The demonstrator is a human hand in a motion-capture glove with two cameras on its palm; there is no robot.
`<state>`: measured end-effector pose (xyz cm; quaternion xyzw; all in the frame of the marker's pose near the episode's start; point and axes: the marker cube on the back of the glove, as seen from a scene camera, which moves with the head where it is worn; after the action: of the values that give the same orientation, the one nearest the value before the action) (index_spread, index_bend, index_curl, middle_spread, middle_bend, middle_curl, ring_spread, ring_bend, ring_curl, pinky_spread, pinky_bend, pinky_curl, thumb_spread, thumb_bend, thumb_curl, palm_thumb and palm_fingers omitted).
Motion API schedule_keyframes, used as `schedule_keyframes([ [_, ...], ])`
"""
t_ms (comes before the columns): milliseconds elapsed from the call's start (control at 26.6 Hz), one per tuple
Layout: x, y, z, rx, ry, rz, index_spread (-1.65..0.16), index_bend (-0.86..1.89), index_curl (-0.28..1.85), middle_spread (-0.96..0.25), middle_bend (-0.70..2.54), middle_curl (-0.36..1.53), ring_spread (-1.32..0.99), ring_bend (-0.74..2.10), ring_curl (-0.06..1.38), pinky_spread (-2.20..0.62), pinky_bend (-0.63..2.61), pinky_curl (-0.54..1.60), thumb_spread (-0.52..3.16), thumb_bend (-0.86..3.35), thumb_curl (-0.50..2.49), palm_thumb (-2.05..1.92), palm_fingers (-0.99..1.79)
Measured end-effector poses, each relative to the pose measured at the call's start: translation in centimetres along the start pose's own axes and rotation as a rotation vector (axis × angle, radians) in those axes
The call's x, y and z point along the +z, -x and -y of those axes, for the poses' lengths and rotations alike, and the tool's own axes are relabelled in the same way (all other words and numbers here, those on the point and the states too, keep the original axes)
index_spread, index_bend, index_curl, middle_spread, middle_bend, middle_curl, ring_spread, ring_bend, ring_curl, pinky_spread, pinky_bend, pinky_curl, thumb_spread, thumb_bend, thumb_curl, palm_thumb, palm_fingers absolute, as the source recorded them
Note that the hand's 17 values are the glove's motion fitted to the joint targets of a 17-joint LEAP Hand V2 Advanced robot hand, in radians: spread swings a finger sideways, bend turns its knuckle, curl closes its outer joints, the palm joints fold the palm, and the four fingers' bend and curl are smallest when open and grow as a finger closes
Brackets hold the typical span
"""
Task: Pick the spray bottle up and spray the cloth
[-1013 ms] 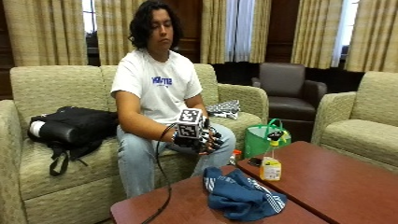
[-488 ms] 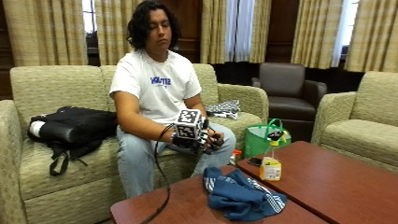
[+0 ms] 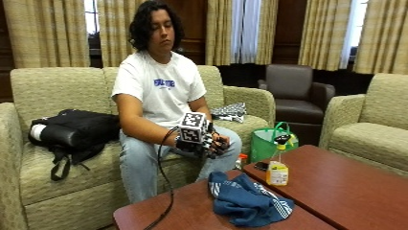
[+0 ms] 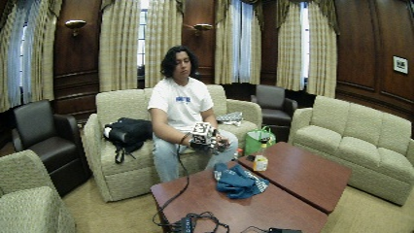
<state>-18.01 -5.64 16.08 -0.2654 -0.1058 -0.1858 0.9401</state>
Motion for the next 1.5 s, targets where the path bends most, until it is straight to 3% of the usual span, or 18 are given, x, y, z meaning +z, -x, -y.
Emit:
schedule_keyframes([
  [1501,0.7,0.0,0.1,0.023,0.021,0.010,-0.43,0.15,0.30,-0.12,0.17,0.30,-0.13,0.35,0.34,0.16,0.27,0.37,1.03,-0.02,0.31,0.52,0.54],
])
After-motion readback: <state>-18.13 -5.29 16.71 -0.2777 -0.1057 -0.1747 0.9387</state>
